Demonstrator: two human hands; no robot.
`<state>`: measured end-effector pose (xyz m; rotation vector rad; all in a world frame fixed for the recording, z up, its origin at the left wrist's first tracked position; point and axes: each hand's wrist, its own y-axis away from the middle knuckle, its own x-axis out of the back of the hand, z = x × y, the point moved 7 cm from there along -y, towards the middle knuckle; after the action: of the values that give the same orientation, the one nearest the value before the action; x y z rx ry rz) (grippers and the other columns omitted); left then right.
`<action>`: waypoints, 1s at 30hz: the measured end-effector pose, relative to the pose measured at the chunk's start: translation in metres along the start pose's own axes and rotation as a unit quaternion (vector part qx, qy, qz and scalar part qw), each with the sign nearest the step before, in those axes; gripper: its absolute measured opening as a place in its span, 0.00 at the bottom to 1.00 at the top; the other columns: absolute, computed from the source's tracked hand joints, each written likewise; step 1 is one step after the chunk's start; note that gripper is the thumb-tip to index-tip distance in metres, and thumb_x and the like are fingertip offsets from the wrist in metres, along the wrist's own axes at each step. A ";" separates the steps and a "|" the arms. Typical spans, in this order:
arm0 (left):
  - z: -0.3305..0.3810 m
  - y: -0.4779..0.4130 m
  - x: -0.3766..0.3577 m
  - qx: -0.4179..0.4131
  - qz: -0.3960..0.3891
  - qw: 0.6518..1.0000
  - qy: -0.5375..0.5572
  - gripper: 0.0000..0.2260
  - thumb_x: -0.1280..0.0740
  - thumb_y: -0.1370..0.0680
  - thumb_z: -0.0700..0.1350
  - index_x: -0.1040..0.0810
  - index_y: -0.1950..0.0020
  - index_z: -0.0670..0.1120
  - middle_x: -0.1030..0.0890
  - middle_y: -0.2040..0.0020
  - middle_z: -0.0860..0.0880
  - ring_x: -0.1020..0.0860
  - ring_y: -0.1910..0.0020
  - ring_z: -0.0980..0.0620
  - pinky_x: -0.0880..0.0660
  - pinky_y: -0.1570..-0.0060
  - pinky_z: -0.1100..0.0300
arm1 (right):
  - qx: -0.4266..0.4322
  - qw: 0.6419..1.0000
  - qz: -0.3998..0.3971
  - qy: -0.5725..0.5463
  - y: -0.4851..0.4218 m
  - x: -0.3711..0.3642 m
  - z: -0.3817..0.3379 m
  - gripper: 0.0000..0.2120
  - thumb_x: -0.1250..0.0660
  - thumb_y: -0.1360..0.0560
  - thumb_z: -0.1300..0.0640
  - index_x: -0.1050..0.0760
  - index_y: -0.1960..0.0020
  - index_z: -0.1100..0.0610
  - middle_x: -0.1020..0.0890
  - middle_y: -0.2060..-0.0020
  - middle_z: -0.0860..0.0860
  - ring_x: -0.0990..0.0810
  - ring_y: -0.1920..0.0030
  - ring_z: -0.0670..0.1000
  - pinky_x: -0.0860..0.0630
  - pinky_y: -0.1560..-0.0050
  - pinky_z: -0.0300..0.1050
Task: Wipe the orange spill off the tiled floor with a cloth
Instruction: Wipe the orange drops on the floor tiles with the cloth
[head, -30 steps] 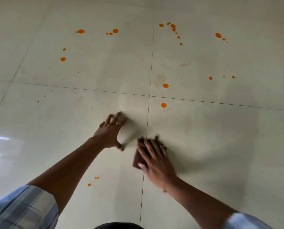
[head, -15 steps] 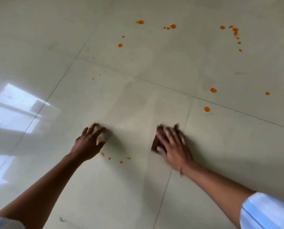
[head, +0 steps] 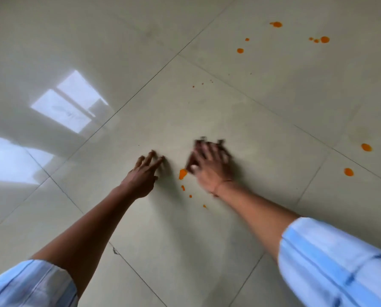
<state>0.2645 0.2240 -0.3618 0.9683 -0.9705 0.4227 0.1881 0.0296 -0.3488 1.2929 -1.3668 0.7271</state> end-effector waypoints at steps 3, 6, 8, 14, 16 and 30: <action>-0.004 0.001 0.000 0.017 -0.030 0.999 0.008 0.41 0.30 0.25 0.49 0.53 0.21 0.55 0.58 0.20 0.48 0.52 0.22 0.41 0.38 0.29 0.43 | 0.137 0.990 -0.026 -0.009 0.055 -0.031 -0.053 0.29 0.43 0.26 0.44 0.39 0.26 0.48 0.36 0.26 0.54 0.40 0.27 0.57 0.47 0.29 0.56; -0.003 0.006 0.001 0.020 -0.052 0.998 0.012 0.49 0.24 0.31 0.51 0.54 0.21 0.56 0.60 0.21 0.50 0.55 0.22 0.43 0.36 0.30 0.43 | 0.149 0.989 0.006 0.006 0.096 -0.021 0.017 0.28 0.44 0.30 0.42 0.30 0.31 0.49 0.29 0.30 0.56 0.29 0.32 0.59 0.42 0.33 0.55; -0.004 0.007 0.001 0.022 -0.060 0.998 0.012 0.53 0.21 0.34 0.51 0.55 0.21 0.56 0.61 0.21 0.50 0.56 0.22 0.43 0.36 0.30 0.43 | 0.058 0.998 0.036 0.002 0.044 0.000 0.036 0.28 0.43 0.28 0.42 0.30 0.31 0.51 0.30 0.30 0.57 0.31 0.31 0.61 0.39 0.32 0.58; -0.003 0.009 0.005 0.023 -0.051 0.998 -0.006 0.53 0.22 0.35 0.52 0.55 0.21 0.57 0.60 0.21 0.50 0.55 0.22 0.44 0.34 0.33 0.46 | 0.154 0.988 -0.017 -0.003 0.082 -0.035 -0.051 0.28 0.43 0.27 0.43 0.35 0.28 0.48 0.34 0.27 0.55 0.37 0.28 0.58 0.43 0.30 0.58; -0.001 0.012 0.008 0.021 -0.046 0.999 -0.006 0.53 0.22 0.35 0.53 0.55 0.21 0.57 0.60 0.20 0.51 0.55 0.22 0.44 0.33 0.35 0.45 | 0.169 0.986 -0.001 0.011 0.115 -0.027 -0.006 0.28 0.43 0.28 0.42 0.34 0.29 0.48 0.32 0.28 0.55 0.33 0.29 0.59 0.42 0.32 0.57; 0.001 0.014 0.012 0.024 -0.066 0.998 -0.001 0.54 0.21 0.35 0.47 0.56 0.21 0.56 0.61 0.21 0.51 0.56 0.22 0.44 0.31 0.36 0.44 | 0.012 1.000 0.014 0.012 0.031 -0.011 -0.003 0.29 0.44 0.30 0.42 0.32 0.30 0.49 0.31 0.29 0.57 0.33 0.30 0.61 0.39 0.33 0.60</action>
<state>0.2607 0.2289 -0.3449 1.0692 -0.8959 0.3362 0.1579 0.0421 -0.3510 1.2811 -1.3626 0.7779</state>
